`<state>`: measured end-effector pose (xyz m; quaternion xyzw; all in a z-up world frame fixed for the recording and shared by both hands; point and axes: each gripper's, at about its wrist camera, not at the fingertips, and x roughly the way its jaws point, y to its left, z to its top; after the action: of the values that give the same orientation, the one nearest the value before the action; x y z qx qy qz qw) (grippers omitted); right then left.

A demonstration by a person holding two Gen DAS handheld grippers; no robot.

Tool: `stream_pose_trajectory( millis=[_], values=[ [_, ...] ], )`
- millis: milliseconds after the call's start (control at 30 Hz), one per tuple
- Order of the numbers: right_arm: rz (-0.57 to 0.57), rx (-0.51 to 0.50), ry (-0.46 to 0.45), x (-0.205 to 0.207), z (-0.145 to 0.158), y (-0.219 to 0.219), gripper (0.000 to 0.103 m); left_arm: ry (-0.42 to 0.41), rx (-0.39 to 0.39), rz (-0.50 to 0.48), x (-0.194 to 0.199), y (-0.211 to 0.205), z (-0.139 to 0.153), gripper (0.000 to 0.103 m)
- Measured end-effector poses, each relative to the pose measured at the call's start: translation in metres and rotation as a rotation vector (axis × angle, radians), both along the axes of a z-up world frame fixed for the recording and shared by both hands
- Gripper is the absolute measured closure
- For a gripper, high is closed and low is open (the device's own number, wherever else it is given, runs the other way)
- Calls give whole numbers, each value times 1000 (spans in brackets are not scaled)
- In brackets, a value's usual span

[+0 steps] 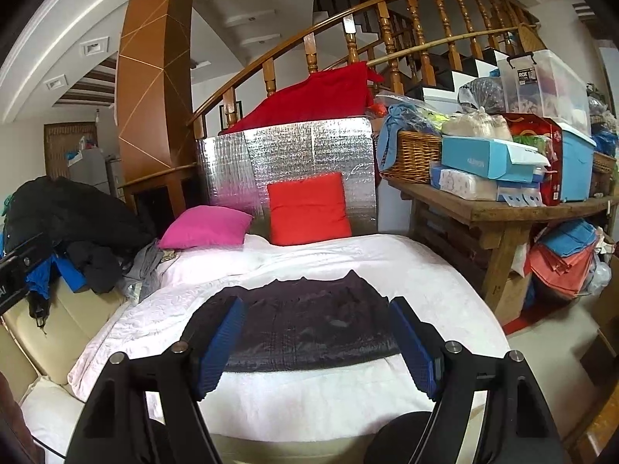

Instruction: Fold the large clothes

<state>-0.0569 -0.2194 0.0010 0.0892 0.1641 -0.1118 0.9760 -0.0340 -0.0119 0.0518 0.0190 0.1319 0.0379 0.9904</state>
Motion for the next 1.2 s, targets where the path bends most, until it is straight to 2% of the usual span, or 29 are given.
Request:
stream_pose_trajectory(
  millis=[1200],
  values=[
    [12,12,12,4,-6,7,23,25,-4,7,5,4,-8,0]
  ],
)
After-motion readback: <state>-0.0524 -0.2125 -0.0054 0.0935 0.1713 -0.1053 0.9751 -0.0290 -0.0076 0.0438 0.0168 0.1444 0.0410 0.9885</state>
